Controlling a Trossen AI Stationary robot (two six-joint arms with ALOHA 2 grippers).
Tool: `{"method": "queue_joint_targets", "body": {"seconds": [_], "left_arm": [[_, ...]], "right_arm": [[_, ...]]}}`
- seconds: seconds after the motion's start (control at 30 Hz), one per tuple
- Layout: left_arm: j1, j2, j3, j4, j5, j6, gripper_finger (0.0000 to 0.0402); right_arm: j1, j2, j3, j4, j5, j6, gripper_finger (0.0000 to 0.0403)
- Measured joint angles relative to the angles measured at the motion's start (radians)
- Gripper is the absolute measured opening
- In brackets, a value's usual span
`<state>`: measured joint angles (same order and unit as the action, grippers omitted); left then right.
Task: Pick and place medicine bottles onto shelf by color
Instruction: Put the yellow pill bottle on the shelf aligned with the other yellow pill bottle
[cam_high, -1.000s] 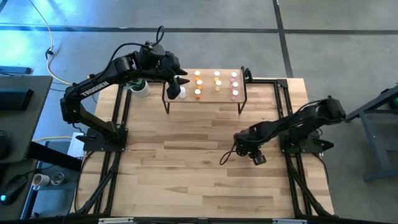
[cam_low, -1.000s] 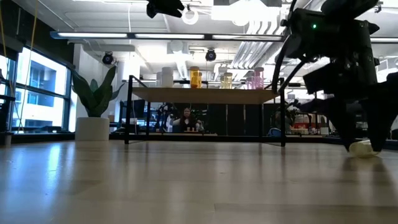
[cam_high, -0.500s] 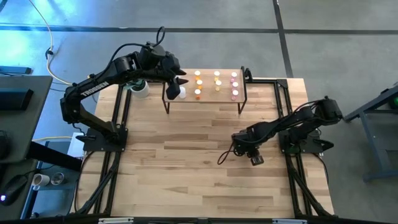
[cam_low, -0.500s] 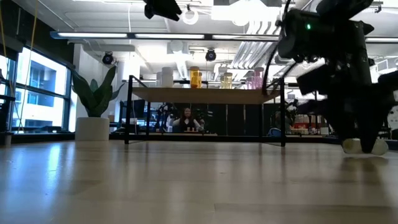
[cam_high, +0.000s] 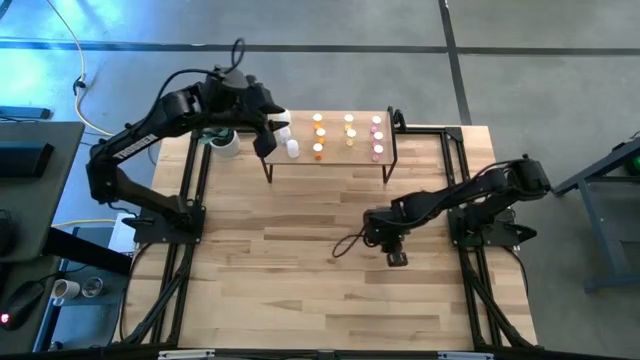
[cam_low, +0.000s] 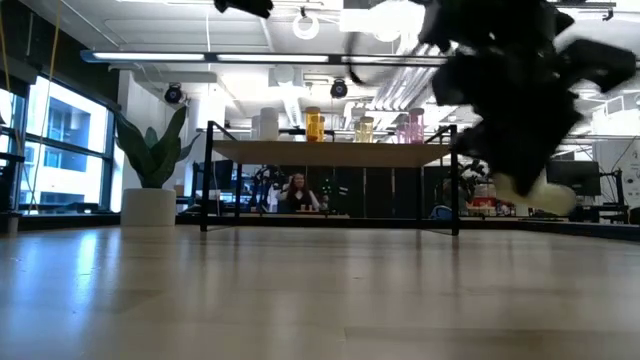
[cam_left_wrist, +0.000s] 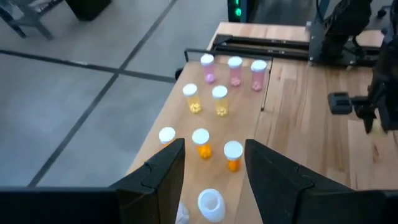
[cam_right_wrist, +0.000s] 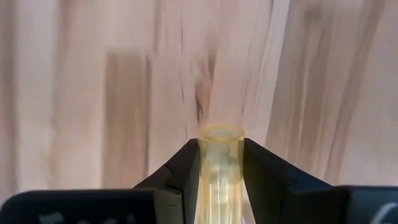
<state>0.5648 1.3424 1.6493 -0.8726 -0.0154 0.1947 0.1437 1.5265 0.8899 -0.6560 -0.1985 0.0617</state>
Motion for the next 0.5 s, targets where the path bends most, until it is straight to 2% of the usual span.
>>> {"method": "queue_joint_targets", "body": {"seconds": [0.17,0.33,0.5], "left_arm": [[0.000,-0.047,0.000,-0.002,0.002,0.000,0.0159],[0.000,-0.093,0.000,-0.007,0.006,0.000,0.0159],[0.000,-0.133,0.000,-0.028,0.063,-0.003,0.0159]], "right_arm": [[-0.026,0.000,0.068,0.105,-0.019,0.099,0.0096],[-0.062,0.000,0.124,0.292,-0.019,0.214,0.0096],[-0.090,0.000,0.176,0.455,-0.018,0.287,0.0096]]}}
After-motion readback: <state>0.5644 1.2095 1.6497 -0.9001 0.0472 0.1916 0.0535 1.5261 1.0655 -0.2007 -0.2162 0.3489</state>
